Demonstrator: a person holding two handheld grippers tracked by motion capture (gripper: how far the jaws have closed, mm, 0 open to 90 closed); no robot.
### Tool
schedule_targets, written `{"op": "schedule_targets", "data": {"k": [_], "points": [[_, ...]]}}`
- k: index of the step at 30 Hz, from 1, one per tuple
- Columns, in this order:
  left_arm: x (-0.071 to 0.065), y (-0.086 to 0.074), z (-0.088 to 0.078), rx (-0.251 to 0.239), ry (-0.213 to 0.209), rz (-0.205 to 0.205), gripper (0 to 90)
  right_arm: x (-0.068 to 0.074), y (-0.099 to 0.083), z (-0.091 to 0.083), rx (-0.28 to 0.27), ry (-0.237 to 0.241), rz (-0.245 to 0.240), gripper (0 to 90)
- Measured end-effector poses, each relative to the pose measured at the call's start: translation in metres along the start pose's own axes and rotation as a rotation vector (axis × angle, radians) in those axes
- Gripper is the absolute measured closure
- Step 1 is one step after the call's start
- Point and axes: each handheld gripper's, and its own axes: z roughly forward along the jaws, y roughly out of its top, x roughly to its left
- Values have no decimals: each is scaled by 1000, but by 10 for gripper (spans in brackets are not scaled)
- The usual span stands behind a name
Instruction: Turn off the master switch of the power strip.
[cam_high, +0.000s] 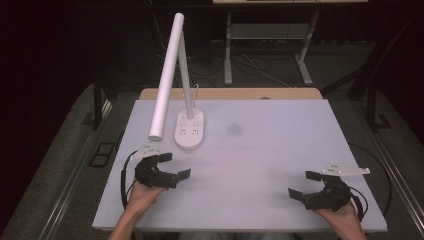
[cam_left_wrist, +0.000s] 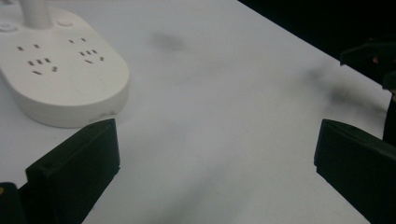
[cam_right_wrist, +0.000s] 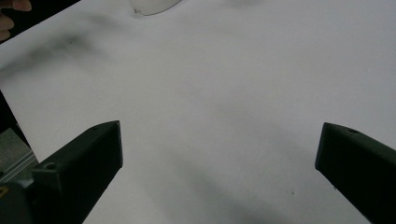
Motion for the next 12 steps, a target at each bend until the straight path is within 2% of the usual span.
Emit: {"op": "schedule_targets", "data": {"k": [10, 12], "points": [[-18, -19, 4, 31, -29, 33, 0, 0, 0, 0, -1, 2, -2, 1], [-20, -20, 5, 24, -33, 36, 0, 0, -1, 0, -2, 2, -2, 1]]}}
